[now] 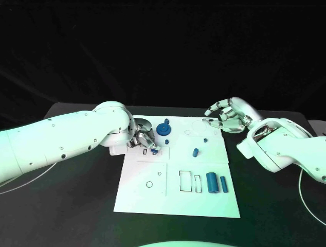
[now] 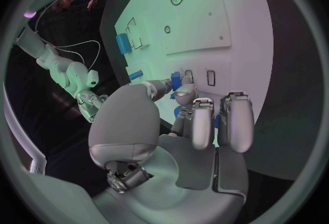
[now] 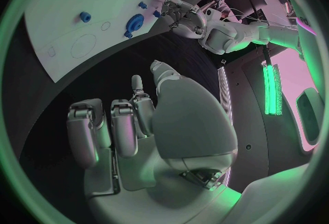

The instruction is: Assemble the parts on the task board

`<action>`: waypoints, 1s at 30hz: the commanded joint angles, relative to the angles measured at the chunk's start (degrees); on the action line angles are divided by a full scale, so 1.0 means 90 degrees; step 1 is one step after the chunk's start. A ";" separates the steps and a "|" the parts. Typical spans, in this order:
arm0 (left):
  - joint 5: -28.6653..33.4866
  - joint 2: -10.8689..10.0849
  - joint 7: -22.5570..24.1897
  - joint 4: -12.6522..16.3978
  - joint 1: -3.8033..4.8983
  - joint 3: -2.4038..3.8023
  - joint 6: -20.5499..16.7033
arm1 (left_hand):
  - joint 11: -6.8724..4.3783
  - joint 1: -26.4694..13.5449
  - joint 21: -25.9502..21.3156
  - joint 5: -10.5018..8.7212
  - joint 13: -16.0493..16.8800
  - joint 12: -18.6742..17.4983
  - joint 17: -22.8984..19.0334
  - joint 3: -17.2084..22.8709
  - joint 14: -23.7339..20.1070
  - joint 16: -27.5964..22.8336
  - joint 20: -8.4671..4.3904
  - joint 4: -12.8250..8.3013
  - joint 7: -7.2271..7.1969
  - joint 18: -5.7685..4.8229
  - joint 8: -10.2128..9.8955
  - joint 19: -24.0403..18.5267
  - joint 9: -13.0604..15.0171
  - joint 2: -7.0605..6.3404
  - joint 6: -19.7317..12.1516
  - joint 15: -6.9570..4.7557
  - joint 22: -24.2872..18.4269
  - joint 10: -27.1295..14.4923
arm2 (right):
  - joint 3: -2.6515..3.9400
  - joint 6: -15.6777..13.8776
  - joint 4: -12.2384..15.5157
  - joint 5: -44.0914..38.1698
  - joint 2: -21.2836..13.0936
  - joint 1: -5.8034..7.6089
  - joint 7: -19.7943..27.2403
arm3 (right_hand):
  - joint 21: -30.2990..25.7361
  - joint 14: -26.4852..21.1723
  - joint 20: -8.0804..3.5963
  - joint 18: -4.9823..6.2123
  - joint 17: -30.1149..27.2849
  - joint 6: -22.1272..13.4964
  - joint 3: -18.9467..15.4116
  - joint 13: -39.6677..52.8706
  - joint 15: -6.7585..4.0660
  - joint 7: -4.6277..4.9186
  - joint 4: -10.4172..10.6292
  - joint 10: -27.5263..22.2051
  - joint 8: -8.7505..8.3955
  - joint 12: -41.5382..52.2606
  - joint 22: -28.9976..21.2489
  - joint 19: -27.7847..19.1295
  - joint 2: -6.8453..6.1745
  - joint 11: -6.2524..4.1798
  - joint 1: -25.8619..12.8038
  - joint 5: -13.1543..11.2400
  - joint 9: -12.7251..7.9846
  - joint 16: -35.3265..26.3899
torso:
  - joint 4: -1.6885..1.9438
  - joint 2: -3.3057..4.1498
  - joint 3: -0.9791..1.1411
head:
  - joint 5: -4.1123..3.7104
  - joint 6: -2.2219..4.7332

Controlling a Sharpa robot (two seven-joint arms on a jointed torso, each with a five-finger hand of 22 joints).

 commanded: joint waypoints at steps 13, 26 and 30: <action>-0.0997 -0.0127 0.0041 0.0336 -0.0214 0.0002 -0.0742 | -0.0022 -0.0100 0.0008 0.0087 0.0149 0.0163 0.1476 0.1187 0.0601 0.0024 -0.0058 -0.1102 -0.0065 -0.0118 0.0070 0.0195 0.0130 0.0002 0.0054 -0.0065 0.0058 0.0133 | -0.0002 0.0061 0.0004 -0.0112 -0.0021 -0.0008 0.0012 | 0.0028 0.0593 -0.0041 -0.0091 0.1402 -0.0045 0.0032 0.0688 -0.0046 0.0021 -0.0010 -0.0004 0.0035 -0.0020 0.1678 0.0666 0.0018 -0.0035 -0.0058 0.0041 0.0011 -0.0034 | -0.0010 0.0002 0.0001 | 0.0033 -0.0010; -0.1159 -0.0113 0.0016 0.0313 -0.0274 0.0000 -0.0692 | -0.0034 -0.0187 0.0003 0.0127 0.0232 0.0249 0.1483 0.1243 0.0604 0.0030 -0.0068 -0.1111 -0.0079 -0.0117 0.0115 0.0195 0.0176 -0.0009 0.0078 -0.0075 0.0053 0.0193 | -0.0003 0.0062 0.0008 -0.0116 -0.0023 -0.0013 0.0019 | 0.0028 0.0593 -0.0041 -0.0091 0.1400 -0.0044 0.0035 0.0688 -0.0046 0.0020 -0.0004 -0.0004 0.0043 -0.0020 0.1678 0.0666 0.0018 -0.0034 -0.0083 0.0047 0.0015 -0.0035 | -0.0017 0.0006 -0.0002 | 0.0042 -0.0006; -0.1182 -0.0103 0.0012 0.0295 -0.0280 0.0000 -0.0691 | -0.0037 -0.0198 0.0000 0.0128 0.0246 0.0262 0.1482 0.1249 0.0604 0.0030 -0.0069 -0.1112 -0.0082 -0.0116 0.0122 0.0194 0.0183 -0.0008 0.0082 -0.0077 0.0047 0.0203 | -0.0003 0.0062 0.0007 -0.0116 -0.0020 -0.0014 0.0023 | 0.0028 0.0593 -0.0041 -0.0091 0.1400 -0.0044 0.0035 0.0688 -0.0046 0.0020 -0.0004 -0.0004 0.0043 -0.0020 0.1678 0.0666 0.0018 -0.0034 -0.0083 0.0047 0.0015 -0.0035 | -0.0017 0.0007 -0.0002 | 0.0033 -0.0007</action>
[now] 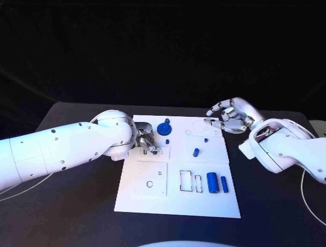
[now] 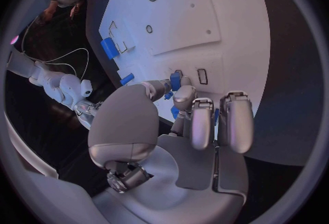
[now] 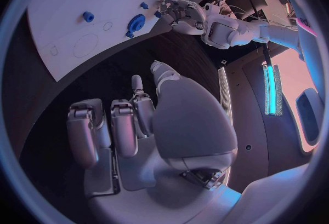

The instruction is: Assemble the parts on the task board

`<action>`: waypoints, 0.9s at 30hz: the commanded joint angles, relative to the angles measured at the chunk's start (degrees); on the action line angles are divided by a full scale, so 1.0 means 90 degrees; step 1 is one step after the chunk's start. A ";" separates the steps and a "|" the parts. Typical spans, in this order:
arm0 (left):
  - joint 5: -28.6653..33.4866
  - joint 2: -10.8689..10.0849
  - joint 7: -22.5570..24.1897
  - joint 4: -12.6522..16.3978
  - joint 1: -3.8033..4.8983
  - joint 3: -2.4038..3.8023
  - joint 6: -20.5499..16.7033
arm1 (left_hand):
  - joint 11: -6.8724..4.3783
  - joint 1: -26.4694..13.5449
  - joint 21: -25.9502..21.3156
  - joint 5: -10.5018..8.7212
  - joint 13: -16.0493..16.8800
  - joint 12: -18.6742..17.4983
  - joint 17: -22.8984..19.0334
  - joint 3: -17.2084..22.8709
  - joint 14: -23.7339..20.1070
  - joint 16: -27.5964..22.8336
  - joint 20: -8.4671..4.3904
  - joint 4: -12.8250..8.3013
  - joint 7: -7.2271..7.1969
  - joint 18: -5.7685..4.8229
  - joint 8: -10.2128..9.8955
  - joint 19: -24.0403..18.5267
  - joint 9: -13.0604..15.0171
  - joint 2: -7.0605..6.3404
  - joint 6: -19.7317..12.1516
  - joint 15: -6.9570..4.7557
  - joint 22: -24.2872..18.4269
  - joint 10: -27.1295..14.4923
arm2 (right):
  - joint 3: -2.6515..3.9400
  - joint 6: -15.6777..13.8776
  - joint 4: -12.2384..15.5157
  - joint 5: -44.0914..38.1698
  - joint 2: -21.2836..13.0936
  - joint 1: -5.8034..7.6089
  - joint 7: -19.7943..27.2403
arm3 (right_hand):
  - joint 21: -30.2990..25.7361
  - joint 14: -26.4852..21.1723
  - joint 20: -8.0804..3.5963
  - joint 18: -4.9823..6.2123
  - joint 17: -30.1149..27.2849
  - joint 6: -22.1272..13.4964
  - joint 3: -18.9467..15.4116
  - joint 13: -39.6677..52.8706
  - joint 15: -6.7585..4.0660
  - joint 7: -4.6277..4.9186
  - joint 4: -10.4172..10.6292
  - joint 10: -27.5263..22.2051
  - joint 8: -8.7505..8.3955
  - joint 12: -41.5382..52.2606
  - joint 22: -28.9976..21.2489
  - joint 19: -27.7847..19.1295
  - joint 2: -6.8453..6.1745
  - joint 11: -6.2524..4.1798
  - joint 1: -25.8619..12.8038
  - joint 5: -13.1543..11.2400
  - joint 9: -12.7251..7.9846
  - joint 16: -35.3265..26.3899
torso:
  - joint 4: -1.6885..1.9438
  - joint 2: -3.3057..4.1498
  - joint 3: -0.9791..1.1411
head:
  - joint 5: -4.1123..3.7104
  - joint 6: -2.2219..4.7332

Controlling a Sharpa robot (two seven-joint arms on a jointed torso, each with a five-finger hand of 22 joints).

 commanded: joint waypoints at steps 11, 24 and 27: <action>-0.0145 0.0048 0.0009 -0.0078 -0.0011 0.0003 0.0021 | -0.0007 -0.0044 0.0000 0.0039 0.0030 0.0049 0.1490 0.1215 0.0606 0.0038 -0.0051 -0.1146 -0.0076 -0.0117 0.0041 0.0172 0.0058 0.0033 0.0074 -0.0034 0.0051 0.0051 | -0.0001 0.0063 -0.0001 -0.0079 0.0004 -0.0011 0.0024 | 0.0028 0.0593 -0.0041 -0.0091 0.1403 -0.0045 0.0038 0.0689 -0.0046 0.0020 -0.0002 -0.0004 0.0047 -0.0021 0.1674 0.0666 -0.0013 -0.0034 -0.0062 0.0026 0.0008 -0.0035 | 0.0000 0.0005 -0.0004 | -0.0008 -0.0015; -0.0146 0.0049 -0.0011 -0.0070 -0.0011 0.0002 0.0278 | -0.0016 -0.0070 0.0005 0.0054 0.0062 0.0082 0.1497 0.1236 0.0609 0.0044 -0.0056 -0.1163 -0.0086 -0.0119 0.0061 0.0176 0.0078 0.0026 0.0080 -0.0041 0.0062 0.0072 | -0.0001 0.0071 -0.0005 -0.0079 0.0004 -0.0015 0.0026 | 0.0028 0.0593 -0.0041 -0.0091 0.1403 -0.0045 0.0038 0.0689 -0.0046 0.0020 -0.0002 -0.0004 0.0047 -0.0021 0.1674 0.0666 -0.0013 -0.0034 -0.0062 0.0026 0.0008 -0.0035 | 0.0002 -0.0006 -0.0003 | -0.0006 -0.0047; -0.0144 0.0051 -0.0012 -0.0070 -0.0011 0.0002 0.0292 | -0.0018 -0.0075 0.0006 0.0058 0.0069 0.0089 0.1498 0.1244 0.0609 0.0045 -0.0058 -0.1166 -0.0088 -0.0120 0.0066 0.0177 0.0083 0.0031 0.0083 -0.0042 0.0066 0.0077 | -0.0001 0.0070 -0.0007 -0.0079 0.0005 -0.0016 0.0027 | 0.0028 0.0593 -0.0041 -0.0091 0.1403 -0.0045 0.0038 0.0689 -0.0046 0.0020 -0.0002 -0.0004 0.0047 -0.0021 0.1674 0.0666 -0.0013 -0.0034 -0.0062 0.0026 0.0008 -0.0035 | 0.0004 -0.0004 -0.0003 | -0.0008 -0.0048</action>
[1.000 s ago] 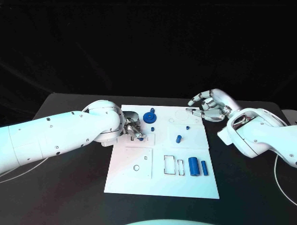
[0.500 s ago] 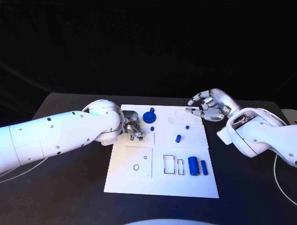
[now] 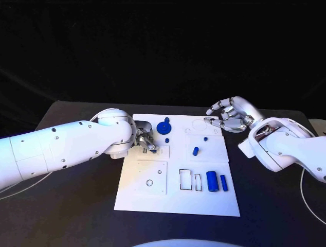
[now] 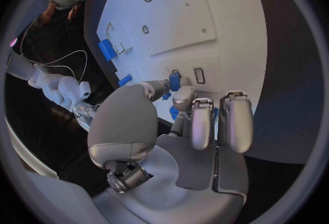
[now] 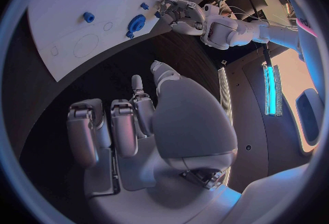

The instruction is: Assemble the parts on the task board

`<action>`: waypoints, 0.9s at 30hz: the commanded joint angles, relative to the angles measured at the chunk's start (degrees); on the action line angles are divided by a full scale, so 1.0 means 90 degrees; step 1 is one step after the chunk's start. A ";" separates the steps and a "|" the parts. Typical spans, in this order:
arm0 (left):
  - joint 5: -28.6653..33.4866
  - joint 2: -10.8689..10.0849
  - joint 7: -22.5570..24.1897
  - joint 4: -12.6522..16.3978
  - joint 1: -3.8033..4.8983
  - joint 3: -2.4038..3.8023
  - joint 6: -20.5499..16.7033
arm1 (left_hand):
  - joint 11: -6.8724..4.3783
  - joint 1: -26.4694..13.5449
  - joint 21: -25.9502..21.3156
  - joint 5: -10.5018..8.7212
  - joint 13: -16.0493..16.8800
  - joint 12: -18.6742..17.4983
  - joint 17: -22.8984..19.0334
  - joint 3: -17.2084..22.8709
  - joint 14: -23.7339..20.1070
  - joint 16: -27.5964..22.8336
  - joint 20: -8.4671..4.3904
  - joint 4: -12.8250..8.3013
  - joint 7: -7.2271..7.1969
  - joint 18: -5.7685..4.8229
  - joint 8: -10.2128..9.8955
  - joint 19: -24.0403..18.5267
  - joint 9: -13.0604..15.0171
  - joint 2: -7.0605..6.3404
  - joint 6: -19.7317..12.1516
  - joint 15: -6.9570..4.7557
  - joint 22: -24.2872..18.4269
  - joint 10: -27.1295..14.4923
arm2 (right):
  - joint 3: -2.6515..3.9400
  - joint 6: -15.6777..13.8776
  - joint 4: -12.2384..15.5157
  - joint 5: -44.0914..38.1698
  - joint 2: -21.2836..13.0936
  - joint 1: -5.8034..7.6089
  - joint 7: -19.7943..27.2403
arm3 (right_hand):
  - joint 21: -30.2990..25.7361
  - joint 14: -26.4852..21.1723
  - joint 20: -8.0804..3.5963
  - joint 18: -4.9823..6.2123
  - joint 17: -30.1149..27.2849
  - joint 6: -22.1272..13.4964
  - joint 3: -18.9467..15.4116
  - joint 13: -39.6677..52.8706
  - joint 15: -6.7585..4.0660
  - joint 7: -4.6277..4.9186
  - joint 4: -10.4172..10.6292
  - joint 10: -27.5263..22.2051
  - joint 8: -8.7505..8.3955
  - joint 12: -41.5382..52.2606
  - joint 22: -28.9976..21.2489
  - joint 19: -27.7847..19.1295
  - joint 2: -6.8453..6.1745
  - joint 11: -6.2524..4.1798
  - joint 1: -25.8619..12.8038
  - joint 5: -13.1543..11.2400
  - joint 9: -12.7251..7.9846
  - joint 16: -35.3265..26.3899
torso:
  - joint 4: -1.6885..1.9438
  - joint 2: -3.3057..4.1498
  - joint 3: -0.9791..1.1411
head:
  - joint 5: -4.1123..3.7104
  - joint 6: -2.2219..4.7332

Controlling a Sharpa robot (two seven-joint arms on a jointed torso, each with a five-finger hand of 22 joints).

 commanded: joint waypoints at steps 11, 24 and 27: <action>0.0002 0.0011 -0.0014 0.0006 -0.0007 -0.0003 0.0212 | -0.0009 -0.0031 0.0001 0.0100 0.0048 0.0071 0.1492 0.1017 0.0607 0.0016 -0.0047 -0.0946 -0.0074 -0.0118 0.0069 0.0200 0.0053 0.0085 0.0067 -0.0056 0.0060 0.0078 | 0.0000 0.0066 -0.0002 -0.0071 0.0001 -0.0006 0.0022 | 0.0028 0.0592 -0.0041 -0.0090 0.1392 -0.0045 0.0045 0.0690 -0.0046 0.0019 -0.0003 -0.0003 0.0029 -0.0021 0.1676 0.0666 -0.0010 -0.0035 -0.0083 0.0032 0.0013 -0.0038 | -0.0002 0.0002 0.0002 | 0.0012 -0.0004; 0.0067 0.0020 -0.0026 0.0008 -0.0006 -0.0002 0.0329 | -0.0018 -0.0106 0.0000 0.0200 0.0080 0.0108 0.1502 0.1070 0.0610 0.0024 -0.0057 -0.0982 -0.0083 -0.0119 0.0104 0.0202 0.0091 0.0083 0.0073 -0.0064 0.0064 0.0098 | 0.0000 0.0067 -0.0012 -0.0071 0.0006 -0.0009 0.0022 | 0.0028 0.0592 -0.0041 -0.0090 0.1392 -0.0045 0.0045 0.0690 -0.0046 0.0019 -0.0003 -0.0003 0.0029 -0.0021 0.1676 0.0666 -0.0010 -0.0035 -0.0083 0.0032 0.0013 -0.0038 | 0.0000 -0.0002 0.0002 | 0.0014 -0.0034; 0.0076 0.0022 -0.0031 0.0009 -0.0006 -0.0002 0.0372 | -0.0020 -0.0131 0.0000 0.0230 0.0086 0.0117 0.1511 0.1078 0.0613 0.0030 -0.0060 -0.0993 -0.0086 -0.0119 0.0114 0.0202 0.0101 0.0076 0.0077 -0.0066 0.0065 0.0104 | 0.0000 0.0066 -0.0013 -0.0071 0.0005 -0.0009 0.0022 | 0.0028 0.0592 -0.0041 -0.0090 0.1392 -0.0045 0.0045 0.0690 -0.0046 0.0019 -0.0003 -0.0003 0.0029 -0.0021 0.1676 0.0666 -0.0010 -0.0035 -0.0083 0.0032 0.0013 -0.0038 | -0.0001 -0.0001 0.0001 | 0.0012 -0.0028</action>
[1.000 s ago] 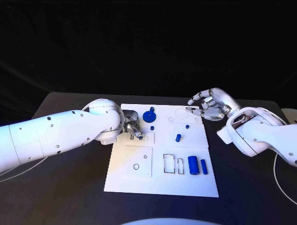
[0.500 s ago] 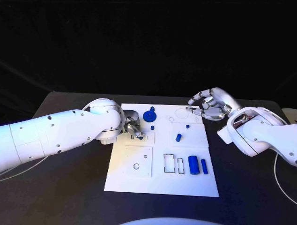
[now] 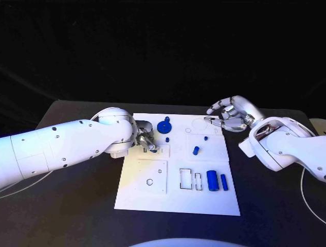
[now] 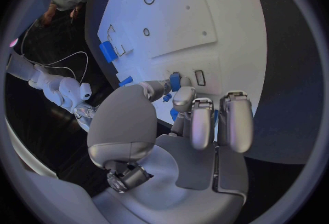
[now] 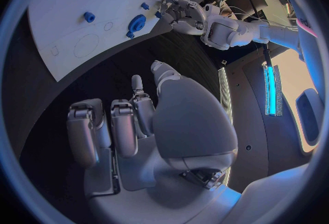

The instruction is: Assemble the parts on the task board

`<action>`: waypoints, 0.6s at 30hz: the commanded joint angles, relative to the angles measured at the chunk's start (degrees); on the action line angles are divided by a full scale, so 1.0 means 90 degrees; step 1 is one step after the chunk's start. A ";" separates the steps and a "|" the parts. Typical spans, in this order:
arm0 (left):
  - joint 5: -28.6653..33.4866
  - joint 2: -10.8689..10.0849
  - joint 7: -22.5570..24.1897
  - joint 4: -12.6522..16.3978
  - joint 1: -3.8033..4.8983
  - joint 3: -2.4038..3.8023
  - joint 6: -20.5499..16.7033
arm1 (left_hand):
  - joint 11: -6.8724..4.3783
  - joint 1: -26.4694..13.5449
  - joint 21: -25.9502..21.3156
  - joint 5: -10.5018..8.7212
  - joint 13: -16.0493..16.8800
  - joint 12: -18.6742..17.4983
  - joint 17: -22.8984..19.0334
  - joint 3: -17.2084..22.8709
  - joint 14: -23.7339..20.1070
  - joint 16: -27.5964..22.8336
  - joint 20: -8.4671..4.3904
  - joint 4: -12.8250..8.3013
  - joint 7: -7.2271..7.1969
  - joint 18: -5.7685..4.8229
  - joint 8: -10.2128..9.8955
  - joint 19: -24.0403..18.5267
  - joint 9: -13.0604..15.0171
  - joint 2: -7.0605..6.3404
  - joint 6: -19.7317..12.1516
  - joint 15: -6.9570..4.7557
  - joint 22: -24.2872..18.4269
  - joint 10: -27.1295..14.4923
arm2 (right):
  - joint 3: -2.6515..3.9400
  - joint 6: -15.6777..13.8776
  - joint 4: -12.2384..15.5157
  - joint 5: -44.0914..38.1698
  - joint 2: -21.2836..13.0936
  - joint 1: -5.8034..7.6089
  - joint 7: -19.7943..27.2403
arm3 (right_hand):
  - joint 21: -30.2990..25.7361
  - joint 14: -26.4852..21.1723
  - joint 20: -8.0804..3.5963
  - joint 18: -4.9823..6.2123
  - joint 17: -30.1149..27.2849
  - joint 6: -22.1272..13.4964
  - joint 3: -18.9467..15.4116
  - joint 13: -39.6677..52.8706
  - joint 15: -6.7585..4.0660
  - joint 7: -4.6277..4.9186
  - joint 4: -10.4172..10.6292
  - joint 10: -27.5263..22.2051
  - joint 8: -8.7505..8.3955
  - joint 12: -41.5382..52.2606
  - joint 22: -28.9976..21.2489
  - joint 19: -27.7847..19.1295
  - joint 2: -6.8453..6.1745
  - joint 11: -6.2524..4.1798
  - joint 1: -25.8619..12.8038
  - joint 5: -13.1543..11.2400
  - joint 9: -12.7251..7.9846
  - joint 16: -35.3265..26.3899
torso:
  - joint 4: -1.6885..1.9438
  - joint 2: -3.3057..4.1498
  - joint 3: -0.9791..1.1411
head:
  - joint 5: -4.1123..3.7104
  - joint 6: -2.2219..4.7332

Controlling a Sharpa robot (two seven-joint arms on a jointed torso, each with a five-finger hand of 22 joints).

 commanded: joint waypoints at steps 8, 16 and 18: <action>0.0062 0.0012 -0.0040 -0.0003 -0.0010 -0.0009 0.0349 | -0.0005 -0.0116 -0.0002 0.0093 -0.0066 -0.0010 0.1513 0.1068 0.0637 0.0031 -0.0052 -0.1011 -0.0102 -0.0120 0.0069 0.0189 0.0125 0.0002 0.0086 -0.0050 0.0067 0.0005 | -0.0001 0.0066 0.0001 -0.0069 -0.0003 -0.0006 0.0022 | 0.0028 0.0590 -0.0042 -0.0091 0.1388 -0.0049 0.0057 0.0684 -0.0048 0.0016 -0.0009 -0.0009 0.0038 -0.0029 0.1672 0.0666 0.0012 -0.0037 -0.0075 0.0037 0.0012 -0.0042 | -0.0002 0.0001 0.0003 | 0.0001 -0.0007; 0.0061 0.0024 -0.0046 -0.0035 -0.0010 -0.0008 0.0354 | -0.0014 -0.0167 -0.0003 0.0114 -0.0075 -0.0007 0.1514 0.1074 0.0637 0.0032 -0.0057 -0.1001 -0.0111 -0.0119 0.0093 0.0189 0.0145 0.0029 0.0105 -0.0056 0.0067 0.0013 | -0.0001 0.0066 -0.0002 -0.0069 0.0000 -0.0007 0.0024 | 0.0028 0.0590 -0.0042 -0.0091 0.1388 -0.0049 0.0057 0.0684 -0.0048 0.0016 -0.0009 -0.0009 0.0038 -0.0029 0.1672 0.0666 0.0012 -0.0037 -0.0075 0.0037 0.0012 -0.0042 | 0.0000 -0.0001 0.0002 | 0.0004 -0.0014; 0.0063 0.0027 -0.0047 -0.0040 -0.0009 -0.0008 0.0357 | -0.0014 -0.0167 -0.0003 0.0114 -0.0075 -0.0007 0.1514 0.1074 0.0637 0.0032 -0.0057 -0.1001 -0.0111 -0.0119 0.0093 0.0189 0.0145 0.0029 0.0105 -0.0056 0.0067 0.0013 | -0.0001 0.0066 -0.0002 -0.0069 -0.0001 -0.0007 0.0024 | 0.0028 0.0590 -0.0042 -0.0091 0.1388 -0.0049 0.0057 0.0684 -0.0048 0.0016 -0.0009 -0.0009 0.0038 -0.0029 0.1672 0.0666 0.0012 -0.0037 -0.0075 0.0037 0.0012 -0.0042 | 0.0001 0.0000 0.0003 | 0.0004 -0.0015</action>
